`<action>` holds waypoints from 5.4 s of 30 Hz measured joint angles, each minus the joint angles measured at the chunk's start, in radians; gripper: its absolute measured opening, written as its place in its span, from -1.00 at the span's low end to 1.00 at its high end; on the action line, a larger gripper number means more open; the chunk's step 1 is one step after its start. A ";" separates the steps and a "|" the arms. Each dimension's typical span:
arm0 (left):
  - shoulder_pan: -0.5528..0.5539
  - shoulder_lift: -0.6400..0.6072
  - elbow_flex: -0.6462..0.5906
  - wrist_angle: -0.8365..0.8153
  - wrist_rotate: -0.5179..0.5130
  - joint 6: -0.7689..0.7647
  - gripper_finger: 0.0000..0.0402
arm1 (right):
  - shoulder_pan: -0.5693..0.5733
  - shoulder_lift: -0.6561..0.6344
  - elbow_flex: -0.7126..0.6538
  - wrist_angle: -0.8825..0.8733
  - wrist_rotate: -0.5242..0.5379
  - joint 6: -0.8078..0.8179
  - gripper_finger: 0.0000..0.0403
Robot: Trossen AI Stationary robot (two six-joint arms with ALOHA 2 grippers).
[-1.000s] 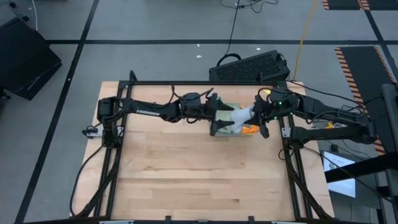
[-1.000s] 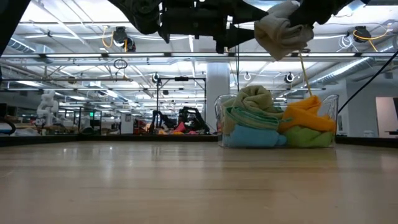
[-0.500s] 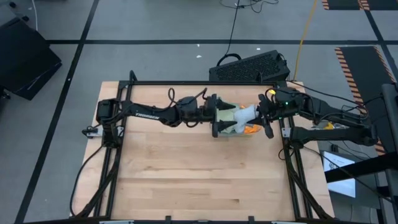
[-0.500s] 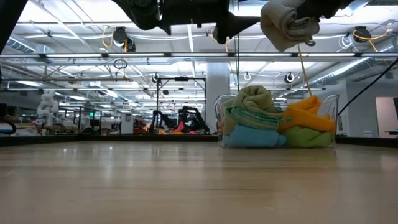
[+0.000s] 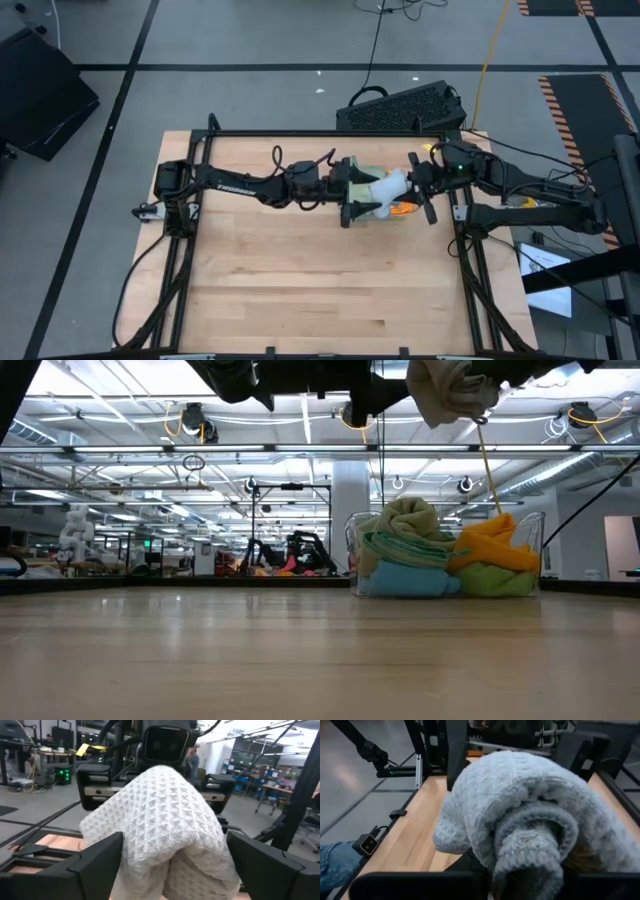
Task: Fold microfiber towels
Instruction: Put the folded gray microfiber cloth into the transparent bin
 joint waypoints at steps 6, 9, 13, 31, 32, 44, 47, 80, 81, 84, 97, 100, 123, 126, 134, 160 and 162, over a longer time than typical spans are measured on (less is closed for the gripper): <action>0.007 0.031 0.001 0.037 0.016 -0.009 0.71 | 0.000 0.000 -0.006 0.040 -0.024 -0.005 -0.81; 0.017 0.069 0.001 0.083 0.031 -0.028 0.71 | -0.001 0.000 -0.006 0.039 -0.022 -0.003 -0.81; 0.025 0.096 0.001 0.150 0.086 -0.024 0.70 | -0.001 0.000 -0.006 0.031 -0.022 -0.003 -0.81; -0.018 0.057 -0.003 0.163 0.030 0.072 0.71 | -0.031 -0.049 -0.006 0.029 0.001 0.005 -0.81; -0.018 0.057 -0.003 0.167 0.012 0.072 0.70 | -0.031 -0.050 -0.006 0.030 0.003 0.005 -0.81; -0.016 0.057 -0.003 0.178 -0.054 0.118 0.70 | -0.032 -0.024 -0.005 0.077 0.005 0.006 -0.81; -0.016 0.057 -0.003 0.196 -0.033 0.120 0.70 | -0.032 -0.015 -0.005 0.087 0.004 0.006 -0.81; 0.068 0.058 -0.003 0.182 0.065 0.042 -0.80 | -0.032 -0.083 -0.004 -0.025 0.195 0.079 -0.28; 0.072 0.058 -0.003 0.183 0.065 0.032 -0.80 | -0.032 -0.103 -0.004 -0.048 0.225 0.076 -0.19; 0.093 0.060 -0.003 0.183 0.051 -0.011 -0.80 | -0.032 -0.155 -0.004 -0.121 0.312 0.062 0.06; 0.165 0.299 0.235 0.037 -0.021 -0.317 -0.80 | -0.032 -0.293 -0.004 -0.101 0.376 -0.021 0.13; 0.170 0.351 0.303 -0.070 -0.019 -0.365 -0.80 | -0.032 -0.298 -0.004 -0.098 0.376 -0.029 0.09; 0.117 0.377 0.325 -0.226 -0.107 -0.623 -0.65 | -0.032 -0.319 -0.004 -0.117 0.368 -0.103 0.08; 0.111 0.364 0.334 -0.216 -0.108 -0.618 -0.68 | -0.032 -0.329 -0.004 -0.116 0.368 -0.103 0.08; 0.085 0.366 0.412 -0.268 -0.109 -0.655 -0.73 | -0.032 -0.361 -0.004 -0.138 0.364 -0.111 0.08; 0.130 0.422 0.413 -0.415 -0.060 -0.758 -0.68 | -0.032 -0.396 -0.004 -0.141 0.362 -0.134 0.08; 0.130 0.447 0.413 -0.358 -0.041 -0.771 -0.68 | -0.032 -0.396 -0.004 -0.142 0.363 -0.134 0.08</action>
